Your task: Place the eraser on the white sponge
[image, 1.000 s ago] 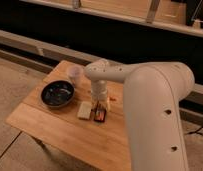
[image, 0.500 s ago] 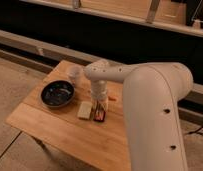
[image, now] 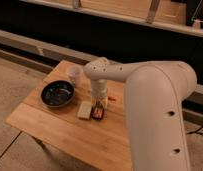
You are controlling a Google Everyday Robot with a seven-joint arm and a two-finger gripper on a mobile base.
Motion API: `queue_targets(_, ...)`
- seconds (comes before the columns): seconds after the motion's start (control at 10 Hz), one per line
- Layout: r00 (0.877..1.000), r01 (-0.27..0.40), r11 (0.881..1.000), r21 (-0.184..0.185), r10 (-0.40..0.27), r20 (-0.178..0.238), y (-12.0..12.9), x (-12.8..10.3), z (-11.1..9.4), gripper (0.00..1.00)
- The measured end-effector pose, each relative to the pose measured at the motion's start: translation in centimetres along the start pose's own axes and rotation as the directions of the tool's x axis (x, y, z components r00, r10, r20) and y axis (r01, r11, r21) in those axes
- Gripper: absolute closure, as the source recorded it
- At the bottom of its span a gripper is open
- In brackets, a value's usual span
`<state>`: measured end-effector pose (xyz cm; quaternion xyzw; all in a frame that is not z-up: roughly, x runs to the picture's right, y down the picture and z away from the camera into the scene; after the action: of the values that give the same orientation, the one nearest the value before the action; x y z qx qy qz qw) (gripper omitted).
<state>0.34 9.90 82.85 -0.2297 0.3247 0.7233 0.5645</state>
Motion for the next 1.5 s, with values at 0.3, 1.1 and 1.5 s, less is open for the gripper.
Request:
queue_targets(0.3, 0.999, -0.009, 1.000, -0.004, 0.009, 0.051, -0.5, 0.0, -2.0, 1.00)
queue_targets(1.1, 0.977, 0.109, 0.994, 0.012, -0.109, 0.181, 3.2, 2.1, -7.2, 1.00)
queue_targets(1.5, 0.968, 0.160, 0.987, 0.024, -0.161, 0.191, 5.4, 3.2, -7.3, 1.00)
